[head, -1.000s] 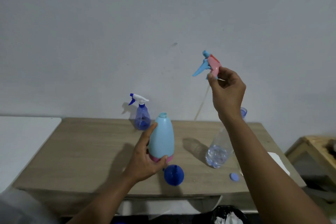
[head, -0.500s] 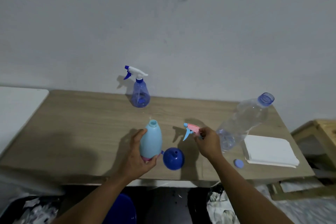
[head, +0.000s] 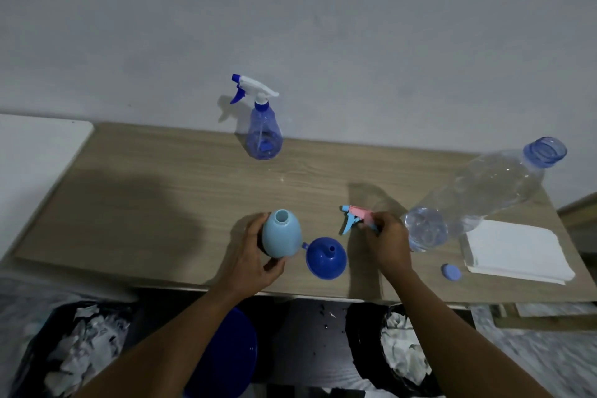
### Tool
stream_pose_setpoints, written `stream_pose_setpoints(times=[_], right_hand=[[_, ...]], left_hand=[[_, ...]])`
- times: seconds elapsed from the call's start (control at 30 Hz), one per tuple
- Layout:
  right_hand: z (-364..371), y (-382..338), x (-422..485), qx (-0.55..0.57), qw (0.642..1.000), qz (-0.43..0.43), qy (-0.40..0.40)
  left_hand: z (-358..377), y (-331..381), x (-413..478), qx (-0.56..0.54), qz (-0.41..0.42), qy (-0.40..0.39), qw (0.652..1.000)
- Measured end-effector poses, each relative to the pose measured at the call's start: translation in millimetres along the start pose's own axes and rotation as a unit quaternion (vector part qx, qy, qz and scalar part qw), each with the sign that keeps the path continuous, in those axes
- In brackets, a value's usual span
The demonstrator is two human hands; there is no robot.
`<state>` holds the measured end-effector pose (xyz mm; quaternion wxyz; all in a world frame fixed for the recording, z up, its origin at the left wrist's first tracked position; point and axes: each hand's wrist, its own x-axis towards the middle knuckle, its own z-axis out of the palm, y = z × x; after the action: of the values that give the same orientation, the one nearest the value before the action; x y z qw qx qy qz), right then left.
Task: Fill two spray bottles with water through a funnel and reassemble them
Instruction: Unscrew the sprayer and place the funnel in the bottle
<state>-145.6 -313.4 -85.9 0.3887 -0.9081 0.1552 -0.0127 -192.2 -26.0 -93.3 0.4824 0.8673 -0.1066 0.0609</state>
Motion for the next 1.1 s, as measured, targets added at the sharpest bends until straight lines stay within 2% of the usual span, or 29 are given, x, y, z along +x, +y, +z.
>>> stream_pose_setpoints(times=[0.17, 0.23, 0.33, 0.47, 0.57, 0.63, 0.87, 1.0, 1.1], right_hand=[[-12, -18, -32, 0.049, 0.992, -0.099, 0.059], [-9, -24, -53, 0.082, 0.992, -0.096, -0.006], [5, -21, -74, 0.072, 0.986, -0.072, -0.130], [20, -16, -71, 0.079, 0.977, -0.069, -0.184], [27, -12, -67, 0.036, 0.982, -0.066, -0.174], [28, -12, -71, 0.055, 0.986, -0.053, -0.151], [20, -38, -74, 0.248, 0.967, -0.041, -0.035], [9, -57, -65, 0.307, 0.950, -0.031, -0.052], [-1, -75, -59, 0.343, 0.938, 0.009, -0.044]], left_hand=[[-4, 4, -1, -0.038, -0.033, -0.003, 0.999], [-4, 7, -1, -0.055, -0.049, 0.005, 0.997], [-2, 7, -1, -0.087, -0.076, 0.000, 0.993], [-1, 7, -1, -0.120, -0.097, -0.011, 0.988], [0, 6, -2, -0.137, -0.110, -0.022, 0.984], [-1, 6, -2, -0.143, -0.116, -0.026, 0.983], [0, 3, -3, -0.154, -0.118, -0.028, 0.981], [-5, 11, -4, -0.157, -0.121, -0.028, 0.980], [-8, 17, -4, -0.161, -0.114, -0.020, 0.980]])
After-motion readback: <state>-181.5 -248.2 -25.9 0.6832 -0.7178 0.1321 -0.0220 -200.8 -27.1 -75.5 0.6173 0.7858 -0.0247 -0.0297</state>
